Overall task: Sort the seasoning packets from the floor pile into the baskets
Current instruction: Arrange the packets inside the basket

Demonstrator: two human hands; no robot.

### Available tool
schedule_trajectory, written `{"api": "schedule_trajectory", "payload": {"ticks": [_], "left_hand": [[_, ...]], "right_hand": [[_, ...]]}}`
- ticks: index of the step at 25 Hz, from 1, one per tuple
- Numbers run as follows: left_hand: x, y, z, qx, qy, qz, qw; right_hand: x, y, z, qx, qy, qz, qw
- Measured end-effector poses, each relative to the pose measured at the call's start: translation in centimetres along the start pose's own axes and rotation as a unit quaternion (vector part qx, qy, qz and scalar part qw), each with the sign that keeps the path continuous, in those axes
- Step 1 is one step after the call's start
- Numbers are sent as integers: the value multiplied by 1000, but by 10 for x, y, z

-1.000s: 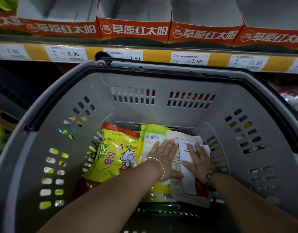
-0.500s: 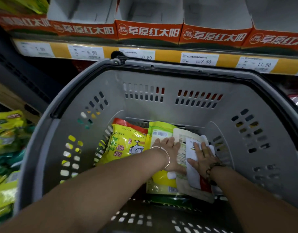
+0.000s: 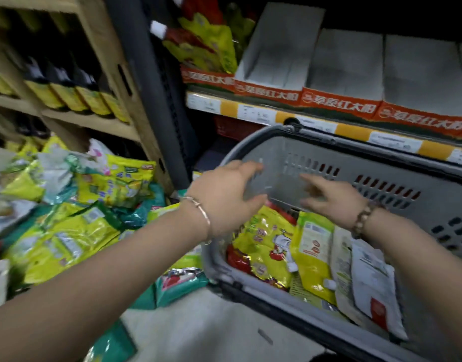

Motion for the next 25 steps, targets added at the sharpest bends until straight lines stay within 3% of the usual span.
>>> {"api": "schedule_trajectory", "payload": {"ticks": [4,7,11,15,19,22,25], "left_hand": [[-61,-76,73,-84,104,25,991],[-70,-137,126,-150,129,45,979],[-45,-207,177,-232,96,28,968],[2,-254,201,-295,36,32,954],[60,-276,195,-334,23,95,938],[112,-283,198,-346,-21,141,927],[155,-291,228,-357,-59,158,919]], "right_hand": [[-33,-147,10,-168,104,-50,979],[4,-228,4,-224,67,-33,972],[75,-284,-9,-239,39,51,969],[163,-289,-22,-195,-31,134,971],[254,-256,-35,-169,-139,266,939],[314,-215,-51,-128,-207,271,931],[357,-181,-80,-93,-212,253,939]]}}
Point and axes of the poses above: each hand's wrist, its own z-axis away from the middle knuckle, its own x-axis out of the palm, y = z × x, the point moved 7 cm from there along -z, towards the middle knuckle, and after that the axes turned 2 degrees about -y, right-handed, at the moved point
